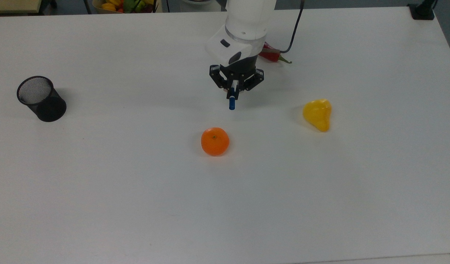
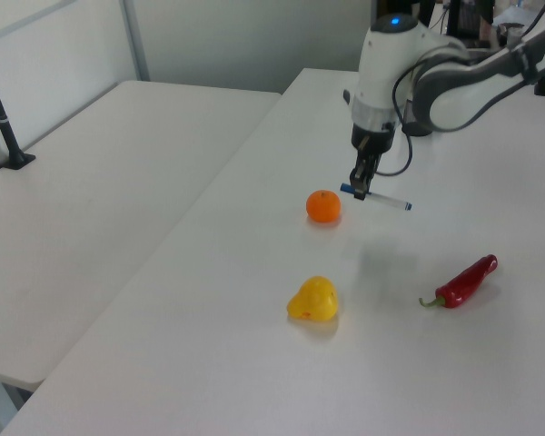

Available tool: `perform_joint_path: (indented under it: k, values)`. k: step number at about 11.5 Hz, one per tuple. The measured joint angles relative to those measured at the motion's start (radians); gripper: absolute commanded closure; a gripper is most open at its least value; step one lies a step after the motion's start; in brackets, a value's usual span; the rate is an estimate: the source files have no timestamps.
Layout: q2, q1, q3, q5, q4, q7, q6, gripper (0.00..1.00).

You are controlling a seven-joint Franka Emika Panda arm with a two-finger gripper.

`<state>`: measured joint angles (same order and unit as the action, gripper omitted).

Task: Place marker
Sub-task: 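Lift the grasped marker up off the table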

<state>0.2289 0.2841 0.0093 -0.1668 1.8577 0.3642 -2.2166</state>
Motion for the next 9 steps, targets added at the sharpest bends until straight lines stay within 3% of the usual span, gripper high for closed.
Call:
perform_joint_path:
  k: [5,9]
  values:
    - [-0.147,-0.044,-0.014,0.140,-0.004,-0.066,0.145,1.00]
    - [-0.243,-0.074,-0.082,0.247,-0.027,-0.220,0.278,1.00]
